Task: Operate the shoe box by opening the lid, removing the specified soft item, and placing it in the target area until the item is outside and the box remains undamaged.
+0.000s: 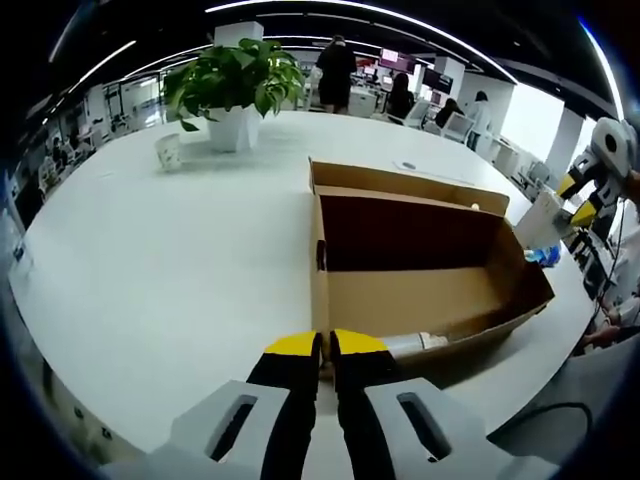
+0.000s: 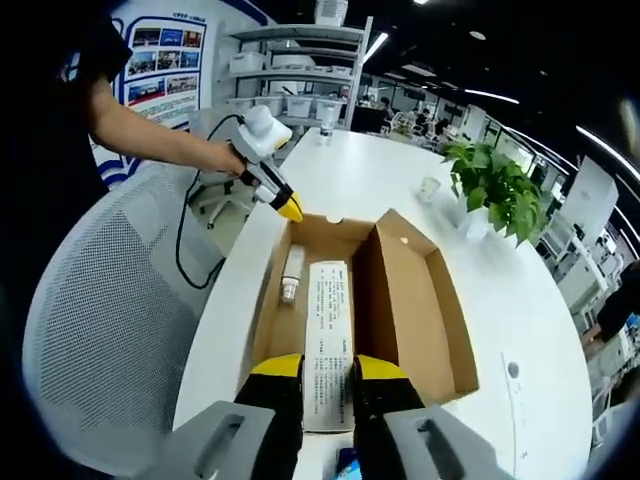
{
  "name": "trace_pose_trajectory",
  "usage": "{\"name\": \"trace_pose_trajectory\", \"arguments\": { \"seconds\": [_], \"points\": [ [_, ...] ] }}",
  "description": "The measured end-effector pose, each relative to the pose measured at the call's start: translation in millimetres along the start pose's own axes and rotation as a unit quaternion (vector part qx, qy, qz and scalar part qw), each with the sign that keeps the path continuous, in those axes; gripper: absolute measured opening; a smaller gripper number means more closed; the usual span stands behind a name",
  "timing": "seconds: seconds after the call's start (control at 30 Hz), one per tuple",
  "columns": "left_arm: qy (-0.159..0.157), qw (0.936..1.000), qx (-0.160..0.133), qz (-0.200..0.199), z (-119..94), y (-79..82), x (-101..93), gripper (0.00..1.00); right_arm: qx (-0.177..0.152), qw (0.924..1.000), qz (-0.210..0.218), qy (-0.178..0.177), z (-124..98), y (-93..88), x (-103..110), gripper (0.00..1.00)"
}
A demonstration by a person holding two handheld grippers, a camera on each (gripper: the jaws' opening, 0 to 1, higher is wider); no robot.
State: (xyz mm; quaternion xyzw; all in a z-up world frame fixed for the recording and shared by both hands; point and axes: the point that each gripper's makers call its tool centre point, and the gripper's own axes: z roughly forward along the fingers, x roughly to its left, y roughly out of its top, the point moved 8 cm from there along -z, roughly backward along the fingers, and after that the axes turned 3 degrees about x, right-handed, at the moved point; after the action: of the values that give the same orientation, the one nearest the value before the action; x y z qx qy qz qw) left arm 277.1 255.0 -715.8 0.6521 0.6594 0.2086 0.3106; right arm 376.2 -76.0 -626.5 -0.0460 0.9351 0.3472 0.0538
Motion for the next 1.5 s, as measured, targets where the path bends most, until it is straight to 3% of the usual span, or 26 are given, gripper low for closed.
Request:
{"name": "trace_pose_trajectory", "arguments": {
  "seconds": [0.3, 0.93, 1.5],
  "points": [
    [0.003, 1.0000, 0.004, 0.001, -0.1, 0.3, -0.6, 0.02, -0.006, 0.9999, 0.005, -0.012, -21.6, -12.8, -8.1, 0.14],
    [0.010, 0.9998, 0.014, 0.007, 1.3, 1.5, -2.2, 0.02, 0.005, 0.9983, 0.027, -0.051, -73.0, -61.2, -35.7, 0.14],
    [0.018, 0.9995, 0.020, 0.017, 1.4, 2.4, -5.0, 0.02, 0.032, 0.9969, 0.033, -0.065, -98.2, -100.8, -50.9, 0.14]
  ]
}}
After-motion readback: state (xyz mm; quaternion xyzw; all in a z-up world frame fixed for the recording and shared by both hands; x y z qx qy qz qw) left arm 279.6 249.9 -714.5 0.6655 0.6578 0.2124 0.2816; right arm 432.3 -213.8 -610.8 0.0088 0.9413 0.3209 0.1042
